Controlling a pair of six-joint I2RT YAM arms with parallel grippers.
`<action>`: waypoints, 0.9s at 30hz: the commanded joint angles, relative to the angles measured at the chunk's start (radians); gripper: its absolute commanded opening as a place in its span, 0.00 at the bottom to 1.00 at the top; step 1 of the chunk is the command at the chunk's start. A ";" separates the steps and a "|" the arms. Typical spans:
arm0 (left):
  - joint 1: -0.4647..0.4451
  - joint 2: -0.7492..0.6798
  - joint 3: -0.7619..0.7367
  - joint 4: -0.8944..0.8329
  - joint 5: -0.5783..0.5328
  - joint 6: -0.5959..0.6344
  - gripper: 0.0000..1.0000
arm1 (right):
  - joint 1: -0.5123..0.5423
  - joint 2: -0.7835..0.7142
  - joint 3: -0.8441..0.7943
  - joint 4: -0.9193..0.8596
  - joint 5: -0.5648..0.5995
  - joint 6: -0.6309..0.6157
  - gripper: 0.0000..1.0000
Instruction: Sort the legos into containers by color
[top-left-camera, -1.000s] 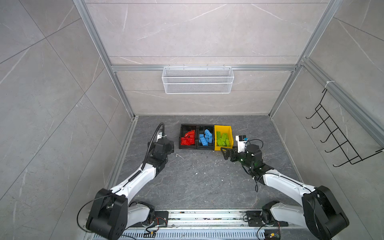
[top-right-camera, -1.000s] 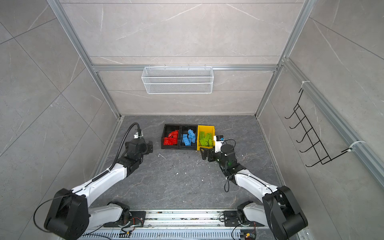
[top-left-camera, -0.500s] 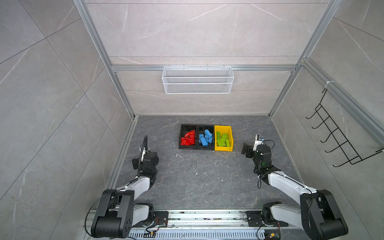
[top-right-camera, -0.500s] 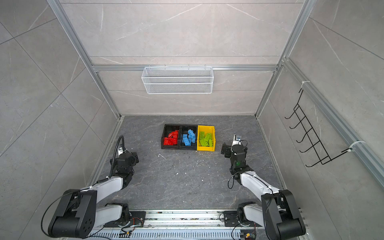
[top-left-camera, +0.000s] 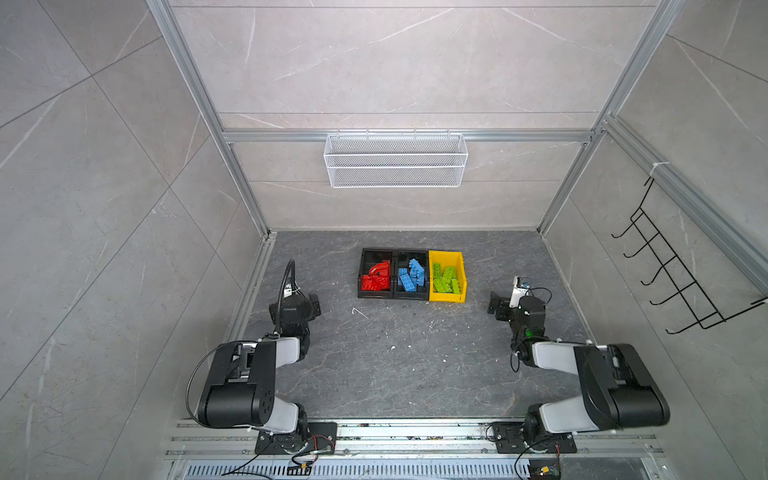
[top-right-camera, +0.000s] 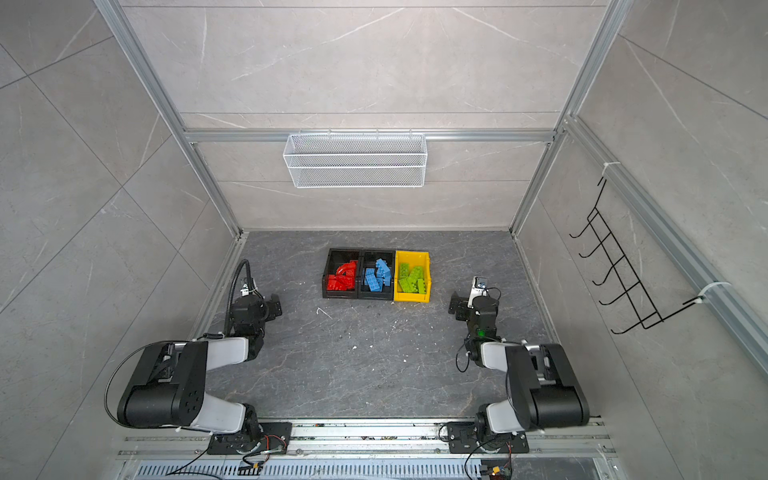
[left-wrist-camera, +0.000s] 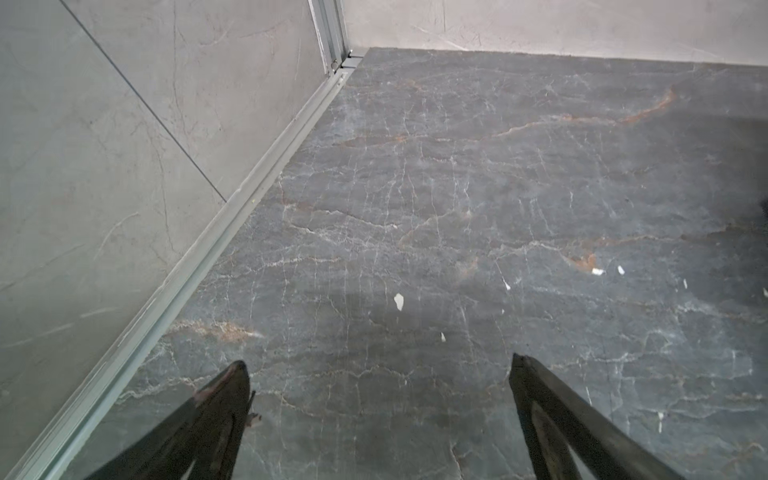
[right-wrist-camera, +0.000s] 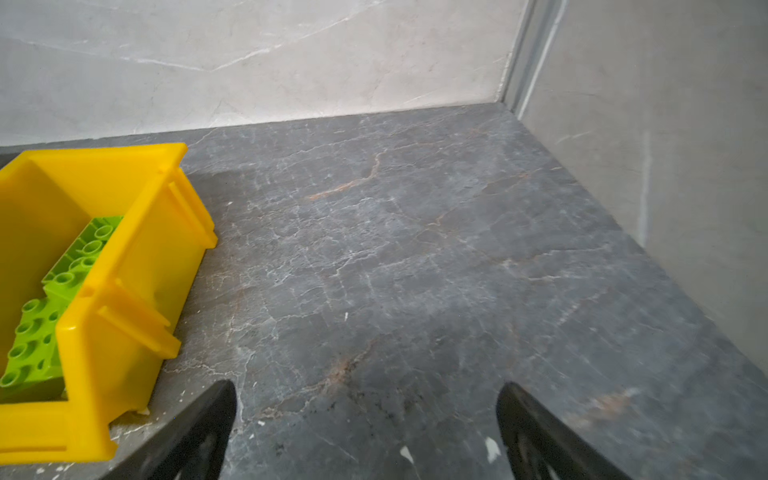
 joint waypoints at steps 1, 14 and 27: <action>0.006 -0.004 0.014 0.007 0.039 -0.001 1.00 | 0.006 0.008 0.000 0.068 -0.059 -0.036 1.00; -0.001 0.035 -0.080 0.213 0.065 0.024 1.00 | 0.006 0.019 -0.009 0.110 -0.065 -0.037 1.00; 0.000 0.029 -0.076 0.196 0.069 0.020 1.00 | 0.007 0.021 -0.006 0.106 -0.064 -0.039 1.00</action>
